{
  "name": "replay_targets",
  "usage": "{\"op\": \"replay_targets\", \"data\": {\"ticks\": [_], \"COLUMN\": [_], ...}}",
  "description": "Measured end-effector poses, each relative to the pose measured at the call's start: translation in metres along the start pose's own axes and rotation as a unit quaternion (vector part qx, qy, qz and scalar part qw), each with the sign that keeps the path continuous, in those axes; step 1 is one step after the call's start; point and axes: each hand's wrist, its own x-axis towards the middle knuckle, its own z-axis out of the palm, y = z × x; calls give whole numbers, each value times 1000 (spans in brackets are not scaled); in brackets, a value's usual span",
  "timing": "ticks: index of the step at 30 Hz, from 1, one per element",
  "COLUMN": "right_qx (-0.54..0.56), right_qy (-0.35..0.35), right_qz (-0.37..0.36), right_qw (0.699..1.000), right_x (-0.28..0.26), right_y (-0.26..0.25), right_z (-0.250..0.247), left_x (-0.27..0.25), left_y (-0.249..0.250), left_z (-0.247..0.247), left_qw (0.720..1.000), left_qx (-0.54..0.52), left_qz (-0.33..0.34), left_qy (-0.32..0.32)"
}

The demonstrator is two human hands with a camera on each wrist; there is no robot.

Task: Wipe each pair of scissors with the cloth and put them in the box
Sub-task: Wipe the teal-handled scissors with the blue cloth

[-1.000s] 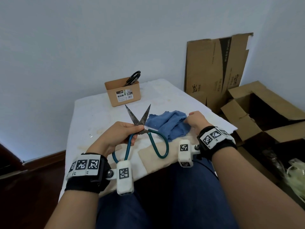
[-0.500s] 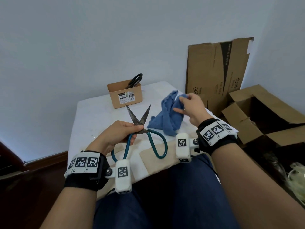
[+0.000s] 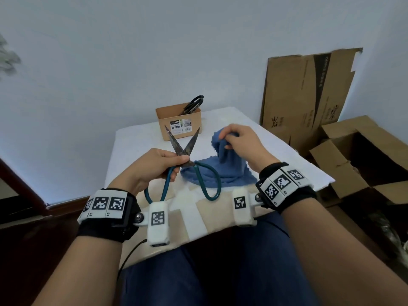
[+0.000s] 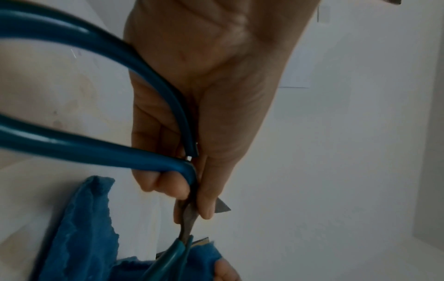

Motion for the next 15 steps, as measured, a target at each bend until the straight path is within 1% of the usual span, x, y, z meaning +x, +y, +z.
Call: {"op": "replay_targets", "data": {"ticks": [3,5,8,11,13,15], "right_qx": [11,1,-14,58,79,83], "right_qy": [-102,-140,-172,-200,-190,-174], "right_qz": [49,61,52,68,64,59], "right_qw": [993,988,984,976,976,979], "right_x": [-6,-9,-12,-15,-15,-16], "right_y": [5,7,6,1,1,3], "right_z": [10,15,21,24,24,22], "left_x": [5,10,15,18,20,21], "left_y": [0,0,1,5,5,4], "left_z": [-1,0,5,11,14,15], "left_qw": [1000,999,999,998,997,992], "left_qx": [-17,-32,-47,-63,-79,-121], "left_qz": [0,-1,2,-2,-5,-20], "left_qy": [4,6,1,-12,-22,-32]}}
